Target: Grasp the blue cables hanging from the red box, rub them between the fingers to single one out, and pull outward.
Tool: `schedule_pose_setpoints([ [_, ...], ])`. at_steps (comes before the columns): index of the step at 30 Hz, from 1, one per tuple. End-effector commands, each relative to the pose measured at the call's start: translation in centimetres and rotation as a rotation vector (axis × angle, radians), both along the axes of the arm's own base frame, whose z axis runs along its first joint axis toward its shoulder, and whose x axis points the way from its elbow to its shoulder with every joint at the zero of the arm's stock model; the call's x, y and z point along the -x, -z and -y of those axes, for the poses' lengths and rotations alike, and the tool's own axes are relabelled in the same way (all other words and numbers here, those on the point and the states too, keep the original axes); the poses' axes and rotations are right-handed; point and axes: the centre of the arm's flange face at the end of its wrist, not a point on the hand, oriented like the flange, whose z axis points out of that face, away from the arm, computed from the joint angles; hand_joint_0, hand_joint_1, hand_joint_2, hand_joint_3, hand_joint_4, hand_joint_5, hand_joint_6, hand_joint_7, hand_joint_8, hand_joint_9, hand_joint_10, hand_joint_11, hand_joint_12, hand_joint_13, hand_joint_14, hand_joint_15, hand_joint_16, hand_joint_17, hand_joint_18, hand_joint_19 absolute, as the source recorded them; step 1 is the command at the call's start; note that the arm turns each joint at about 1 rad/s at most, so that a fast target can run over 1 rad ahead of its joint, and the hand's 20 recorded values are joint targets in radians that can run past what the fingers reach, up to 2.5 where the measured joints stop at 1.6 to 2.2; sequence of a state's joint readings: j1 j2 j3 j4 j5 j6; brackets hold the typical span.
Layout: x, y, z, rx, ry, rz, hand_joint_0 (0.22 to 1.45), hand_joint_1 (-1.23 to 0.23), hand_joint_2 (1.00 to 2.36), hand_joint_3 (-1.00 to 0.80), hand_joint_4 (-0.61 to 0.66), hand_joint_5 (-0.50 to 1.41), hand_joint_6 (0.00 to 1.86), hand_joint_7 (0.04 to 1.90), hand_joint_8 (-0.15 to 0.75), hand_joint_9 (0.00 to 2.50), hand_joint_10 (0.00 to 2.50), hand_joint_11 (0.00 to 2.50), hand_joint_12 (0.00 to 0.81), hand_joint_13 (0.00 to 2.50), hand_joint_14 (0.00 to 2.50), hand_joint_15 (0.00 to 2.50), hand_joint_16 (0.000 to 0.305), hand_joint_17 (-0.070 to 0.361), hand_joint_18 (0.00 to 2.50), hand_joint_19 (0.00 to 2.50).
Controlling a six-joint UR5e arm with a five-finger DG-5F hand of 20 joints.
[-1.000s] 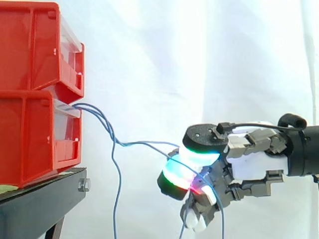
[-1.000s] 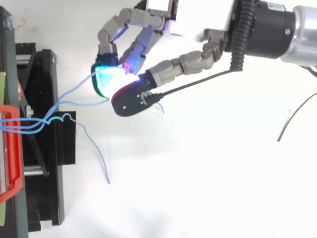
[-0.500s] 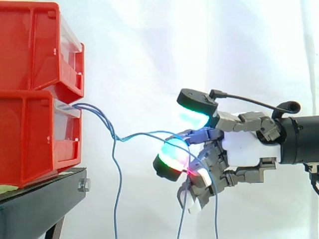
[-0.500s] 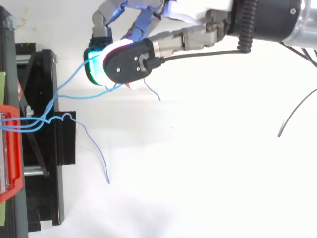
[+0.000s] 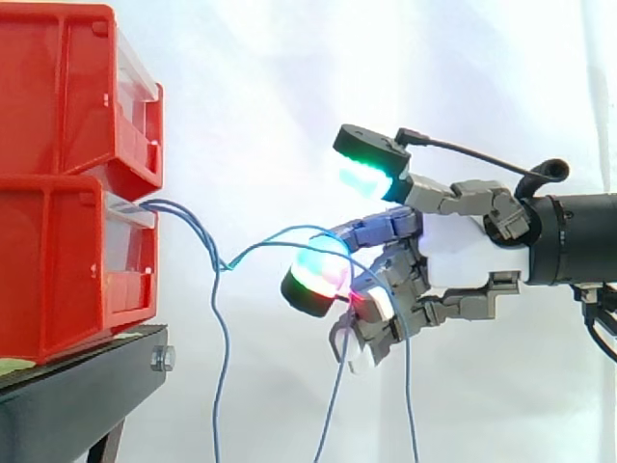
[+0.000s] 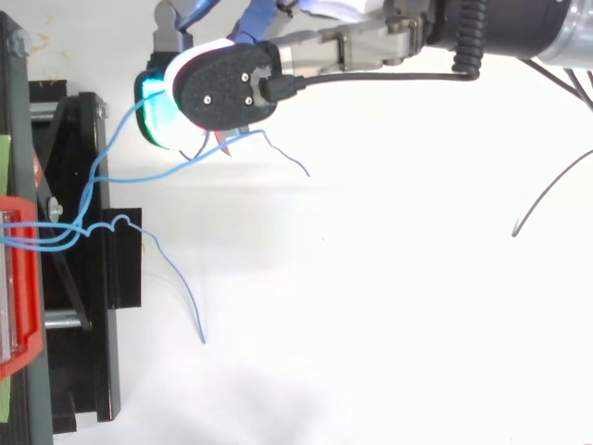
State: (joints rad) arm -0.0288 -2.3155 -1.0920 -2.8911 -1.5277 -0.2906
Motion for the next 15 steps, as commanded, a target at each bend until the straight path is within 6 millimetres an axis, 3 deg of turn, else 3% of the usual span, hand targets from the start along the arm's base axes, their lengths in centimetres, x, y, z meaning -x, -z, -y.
schedule_pose_setpoints([
  [1,-0.1,-0.2,0.0,0.007,0.000,0.004,0.56,-0.42,1.00,-0.49,0.15,-0.13,0.77,0.96,0.277,1.09,0.02,0.79,0.363,0.82,0.02,0.55,0.047,0.106,0.64,0.54],
  [10,-0.6,-1.6,0.0,0.035,0.000,0.025,0.61,-0.49,1.01,-0.32,0.12,-0.11,0.80,1.02,0.273,1.17,0.02,0.82,0.360,0.85,0.02,0.56,0.045,0.102,0.68,0.55],
  [15,-0.5,-1.6,0.0,0.035,0.000,0.016,0.60,-0.59,1.01,-0.23,0.16,-0.13,0.85,0.94,0.298,1.16,0.02,0.83,0.393,0.87,0.02,0.54,0.052,0.118,0.74,0.52],
])
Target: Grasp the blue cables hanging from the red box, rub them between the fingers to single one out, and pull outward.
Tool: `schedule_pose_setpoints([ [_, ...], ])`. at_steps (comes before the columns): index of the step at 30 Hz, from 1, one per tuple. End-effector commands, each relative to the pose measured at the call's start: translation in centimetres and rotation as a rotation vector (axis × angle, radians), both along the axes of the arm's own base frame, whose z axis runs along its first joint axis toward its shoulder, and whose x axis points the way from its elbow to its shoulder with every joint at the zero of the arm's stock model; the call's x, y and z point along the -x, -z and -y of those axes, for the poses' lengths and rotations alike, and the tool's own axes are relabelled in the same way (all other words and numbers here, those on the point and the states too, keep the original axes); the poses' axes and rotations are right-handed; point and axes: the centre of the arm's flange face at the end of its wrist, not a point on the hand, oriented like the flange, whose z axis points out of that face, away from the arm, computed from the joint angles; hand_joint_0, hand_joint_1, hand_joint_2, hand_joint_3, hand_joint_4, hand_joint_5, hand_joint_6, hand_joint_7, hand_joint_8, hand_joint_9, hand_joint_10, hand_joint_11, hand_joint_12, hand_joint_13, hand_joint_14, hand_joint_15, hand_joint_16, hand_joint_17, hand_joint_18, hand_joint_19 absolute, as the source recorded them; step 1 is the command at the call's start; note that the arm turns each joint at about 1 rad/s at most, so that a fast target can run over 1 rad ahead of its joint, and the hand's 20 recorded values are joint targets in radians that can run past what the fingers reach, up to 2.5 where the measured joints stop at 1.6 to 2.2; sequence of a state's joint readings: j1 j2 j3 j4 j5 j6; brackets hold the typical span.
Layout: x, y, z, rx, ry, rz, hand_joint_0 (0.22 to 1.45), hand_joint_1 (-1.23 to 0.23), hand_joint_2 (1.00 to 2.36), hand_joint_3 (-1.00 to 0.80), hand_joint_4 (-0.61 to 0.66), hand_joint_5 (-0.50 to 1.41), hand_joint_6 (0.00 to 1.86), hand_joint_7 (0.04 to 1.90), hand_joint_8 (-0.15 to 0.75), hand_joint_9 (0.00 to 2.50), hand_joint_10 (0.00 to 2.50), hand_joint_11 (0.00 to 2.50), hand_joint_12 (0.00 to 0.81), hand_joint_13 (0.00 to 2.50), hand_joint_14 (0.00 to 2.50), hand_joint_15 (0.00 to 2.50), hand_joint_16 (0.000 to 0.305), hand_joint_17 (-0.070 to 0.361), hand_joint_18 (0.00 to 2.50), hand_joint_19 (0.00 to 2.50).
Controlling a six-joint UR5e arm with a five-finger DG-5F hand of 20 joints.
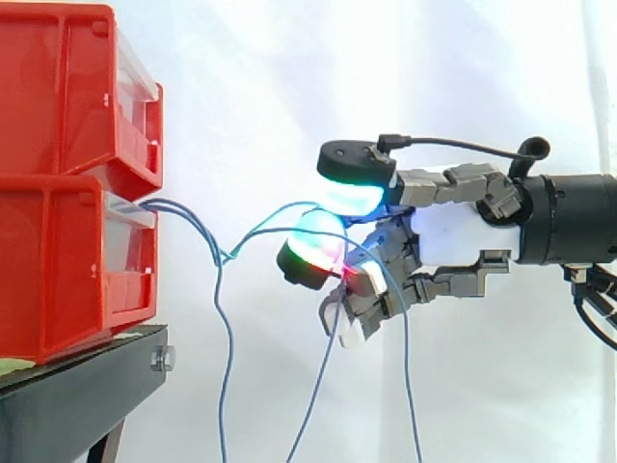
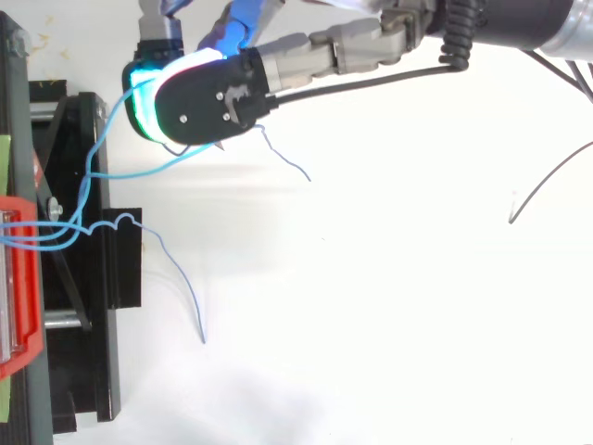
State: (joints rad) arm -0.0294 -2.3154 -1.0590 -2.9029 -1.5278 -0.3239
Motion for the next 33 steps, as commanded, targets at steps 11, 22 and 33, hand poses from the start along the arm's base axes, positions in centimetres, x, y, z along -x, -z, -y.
schedule_pose_setpoints([
  [11,0.15,-0.15,0.45,0.015,0.006,-0.018,0.60,-0.41,1.01,-0.29,0.12,-0.11,0.83,0.99,0.302,1.28,0.02,0.91,0.393,0.91,0.02,0.54,0.052,0.117,0.79,0.55],
  [22,0.10,-0.18,0.33,0.030,0.004,-0.016,0.59,-0.59,1.27,-0.10,0.25,-0.06,0.54,1.26,0.327,1.32,0.02,0.88,0.434,0.97,0.02,0.52,0.061,0.137,0.89,0.49],
  [33,0.05,-0.21,0.24,0.041,0.006,-0.014,0.54,-0.49,1.00,-0.44,0.18,-0.10,0.69,1.05,0.288,1.22,0.02,0.91,0.381,0.91,0.02,0.56,0.049,0.109,0.77,0.57],
])
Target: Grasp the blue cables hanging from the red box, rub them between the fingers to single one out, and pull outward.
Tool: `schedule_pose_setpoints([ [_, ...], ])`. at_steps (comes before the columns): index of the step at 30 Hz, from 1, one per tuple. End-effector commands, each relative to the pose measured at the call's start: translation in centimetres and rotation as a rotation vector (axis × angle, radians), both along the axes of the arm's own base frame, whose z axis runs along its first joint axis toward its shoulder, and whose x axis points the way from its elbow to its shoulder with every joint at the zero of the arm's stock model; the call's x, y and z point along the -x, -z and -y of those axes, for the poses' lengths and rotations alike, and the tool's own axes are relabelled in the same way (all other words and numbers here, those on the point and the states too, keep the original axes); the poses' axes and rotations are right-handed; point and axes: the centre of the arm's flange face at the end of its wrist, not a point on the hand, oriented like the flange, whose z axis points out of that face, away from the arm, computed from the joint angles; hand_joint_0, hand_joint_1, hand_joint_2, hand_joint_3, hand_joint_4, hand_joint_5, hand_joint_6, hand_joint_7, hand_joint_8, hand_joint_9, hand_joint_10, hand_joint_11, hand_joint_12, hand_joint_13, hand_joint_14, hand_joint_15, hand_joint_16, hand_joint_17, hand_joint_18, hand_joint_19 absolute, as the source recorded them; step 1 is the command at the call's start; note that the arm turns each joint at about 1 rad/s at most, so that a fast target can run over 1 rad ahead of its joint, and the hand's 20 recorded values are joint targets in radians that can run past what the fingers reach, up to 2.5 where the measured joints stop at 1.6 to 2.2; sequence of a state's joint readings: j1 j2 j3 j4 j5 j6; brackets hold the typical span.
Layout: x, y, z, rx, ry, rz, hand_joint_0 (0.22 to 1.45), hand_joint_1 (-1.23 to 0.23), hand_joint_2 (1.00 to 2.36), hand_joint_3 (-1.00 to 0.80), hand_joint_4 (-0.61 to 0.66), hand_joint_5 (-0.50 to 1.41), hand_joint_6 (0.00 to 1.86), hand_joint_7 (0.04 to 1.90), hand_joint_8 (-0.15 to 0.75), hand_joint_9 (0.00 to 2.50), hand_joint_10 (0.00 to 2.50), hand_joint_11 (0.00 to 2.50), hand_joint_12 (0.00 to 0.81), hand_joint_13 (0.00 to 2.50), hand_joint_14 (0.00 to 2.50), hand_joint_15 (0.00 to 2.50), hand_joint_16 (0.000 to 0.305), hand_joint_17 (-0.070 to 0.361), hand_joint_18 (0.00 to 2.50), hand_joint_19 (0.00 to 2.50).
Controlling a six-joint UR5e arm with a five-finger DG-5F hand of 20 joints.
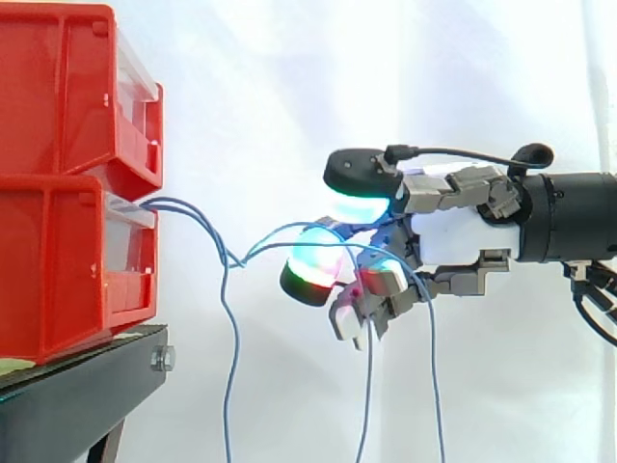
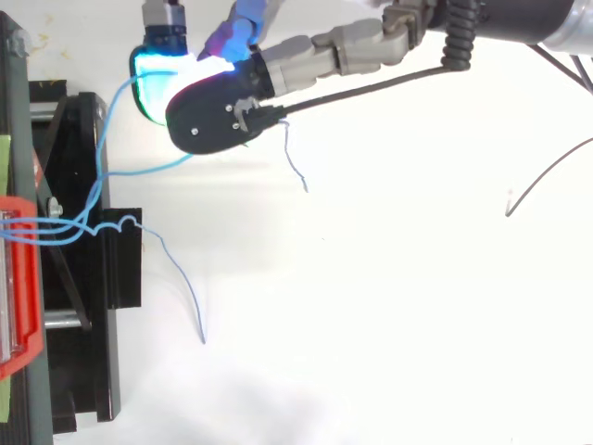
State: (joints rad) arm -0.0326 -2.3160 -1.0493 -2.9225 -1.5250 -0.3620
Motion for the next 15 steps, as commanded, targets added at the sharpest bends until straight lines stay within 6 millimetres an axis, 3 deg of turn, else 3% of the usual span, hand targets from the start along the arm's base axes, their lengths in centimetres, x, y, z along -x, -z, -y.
schedule_pose_setpoints([
  [1,0.0,0.0,0.0,0.005,0.000,0.000,0.54,-0.47,1.00,-0.44,0.18,-0.10,0.70,1.05,0.292,1.23,0.02,0.91,0.381,0.91,0.02,0.55,0.048,0.109,0.77,0.57],
  [4,0.0,-0.1,0.0,0.009,0.000,0.001,0.56,-0.40,1.00,-0.44,0.17,-0.10,0.70,1.05,0.287,1.24,0.02,0.92,0.376,0.91,0.02,0.56,0.048,0.108,0.77,0.57],
  [8,0.0,0.0,-0.1,0.018,0.000,-0.001,0.56,-0.49,1.01,-0.43,0.17,-0.10,0.69,1.06,0.289,1.23,0.02,0.91,0.378,0.91,0.02,0.56,0.048,0.108,0.78,0.57],
  [15,0.5,1.2,0.1,0.015,0.006,-0.027,0.56,-0.50,1.01,-0.43,0.17,-0.10,0.69,1.05,0.286,1.22,0.02,0.90,0.377,0.91,0.02,0.56,0.047,0.106,0.78,0.56],
])
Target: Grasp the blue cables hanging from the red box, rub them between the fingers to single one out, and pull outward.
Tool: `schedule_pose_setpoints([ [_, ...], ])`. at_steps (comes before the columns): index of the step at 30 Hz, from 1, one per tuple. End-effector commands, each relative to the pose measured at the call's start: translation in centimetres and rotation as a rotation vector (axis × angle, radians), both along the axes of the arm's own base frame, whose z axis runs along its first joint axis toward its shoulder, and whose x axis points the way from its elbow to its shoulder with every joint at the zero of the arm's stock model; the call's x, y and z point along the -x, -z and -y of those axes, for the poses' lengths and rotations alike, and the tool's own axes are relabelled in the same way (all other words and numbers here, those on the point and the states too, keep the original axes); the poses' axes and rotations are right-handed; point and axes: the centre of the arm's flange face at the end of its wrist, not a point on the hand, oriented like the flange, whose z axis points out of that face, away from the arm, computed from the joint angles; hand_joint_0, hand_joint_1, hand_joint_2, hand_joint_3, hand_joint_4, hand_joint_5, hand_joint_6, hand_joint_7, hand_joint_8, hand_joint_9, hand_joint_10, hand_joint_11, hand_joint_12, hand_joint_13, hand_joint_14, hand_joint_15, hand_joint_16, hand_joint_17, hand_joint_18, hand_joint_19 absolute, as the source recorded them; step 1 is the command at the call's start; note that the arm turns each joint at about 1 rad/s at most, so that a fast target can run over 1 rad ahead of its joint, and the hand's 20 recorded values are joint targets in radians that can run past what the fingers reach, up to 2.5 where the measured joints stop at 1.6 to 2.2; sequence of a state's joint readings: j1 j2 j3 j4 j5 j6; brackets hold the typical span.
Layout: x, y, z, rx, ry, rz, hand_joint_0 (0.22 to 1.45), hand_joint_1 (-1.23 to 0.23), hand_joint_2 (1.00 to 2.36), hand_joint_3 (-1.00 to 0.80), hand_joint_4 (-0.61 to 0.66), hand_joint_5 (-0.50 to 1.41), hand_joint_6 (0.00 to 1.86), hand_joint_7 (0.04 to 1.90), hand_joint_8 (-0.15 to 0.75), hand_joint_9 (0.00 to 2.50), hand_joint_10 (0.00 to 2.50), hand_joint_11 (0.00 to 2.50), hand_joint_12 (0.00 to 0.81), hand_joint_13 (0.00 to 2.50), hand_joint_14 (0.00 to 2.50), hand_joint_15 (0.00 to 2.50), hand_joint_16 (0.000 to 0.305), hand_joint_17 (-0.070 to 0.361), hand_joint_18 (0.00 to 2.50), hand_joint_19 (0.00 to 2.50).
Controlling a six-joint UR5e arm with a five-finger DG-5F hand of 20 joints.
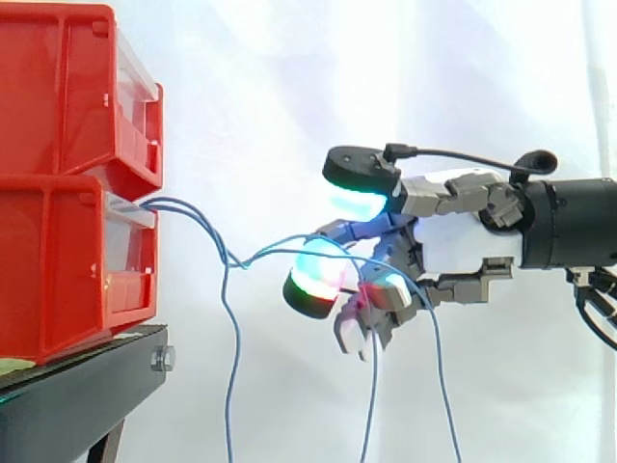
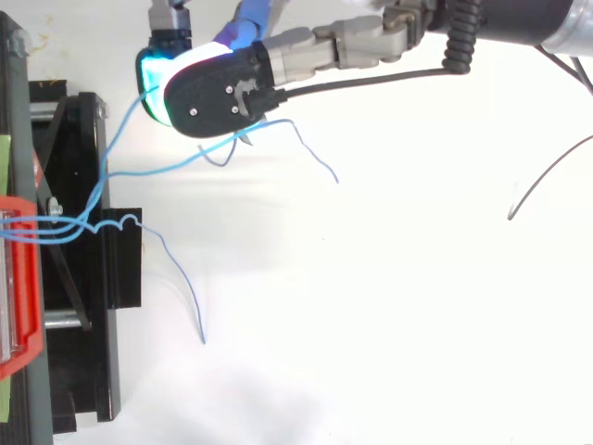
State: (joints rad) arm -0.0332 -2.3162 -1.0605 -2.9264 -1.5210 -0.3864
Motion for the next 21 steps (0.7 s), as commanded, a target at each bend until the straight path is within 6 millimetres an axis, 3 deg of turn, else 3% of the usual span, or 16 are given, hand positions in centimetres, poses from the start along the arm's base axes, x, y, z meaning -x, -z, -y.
schedule_pose_setpoints([
  [1,0.27,0.65,0.04,-0.017,0.002,-0.012,0.56,-0.52,1.01,-0.42,0.17,-0.10,0.70,1.04,0.287,1.23,0.02,0.91,0.376,0.91,0.02,0.56,0.047,0.106,0.78,0.56],
  [11,0.13,-0.04,0.12,-0.055,0.000,-0.003,0.59,-0.68,1.01,-0.17,0.17,-0.15,0.90,0.93,0.321,1.19,0.02,0.95,0.401,0.92,0.02,0.55,0.052,0.118,0.83,0.52],
  [21,0.07,-0.20,-0.52,-0.083,-0.002,-0.022,0.62,-0.77,1.02,-0.14,0.10,-0.15,0.93,0.96,0.311,1.17,0.02,0.98,0.382,0.89,0.02,0.55,0.049,0.110,0.80,0.52],
])
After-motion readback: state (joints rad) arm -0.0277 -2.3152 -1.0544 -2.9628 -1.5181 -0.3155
